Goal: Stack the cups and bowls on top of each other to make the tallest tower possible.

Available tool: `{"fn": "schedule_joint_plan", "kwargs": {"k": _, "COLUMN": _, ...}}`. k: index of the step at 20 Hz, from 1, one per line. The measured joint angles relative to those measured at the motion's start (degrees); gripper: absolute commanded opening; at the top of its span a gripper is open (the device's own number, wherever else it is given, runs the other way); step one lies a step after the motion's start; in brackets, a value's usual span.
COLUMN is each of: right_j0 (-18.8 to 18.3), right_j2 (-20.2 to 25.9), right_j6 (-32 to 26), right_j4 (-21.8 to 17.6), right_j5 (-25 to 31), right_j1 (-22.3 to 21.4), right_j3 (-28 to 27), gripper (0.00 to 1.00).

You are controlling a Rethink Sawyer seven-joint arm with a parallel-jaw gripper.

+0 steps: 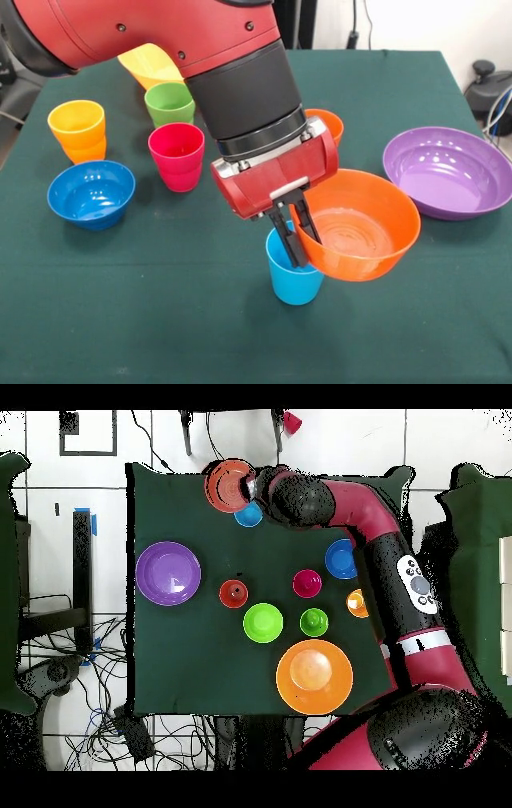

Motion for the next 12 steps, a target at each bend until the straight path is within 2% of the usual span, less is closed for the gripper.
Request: {"fn": "schedule_joint_plan", "kwargs": {"k": 12, "right_j0": -0.56, "right_j2": -0.63, "right_j6": 0.0, "right_j4": 0.0, "right_j5": -0.01, "right_j1": 0.0, "right_j3": -0.57, "gripper": 0.0}}
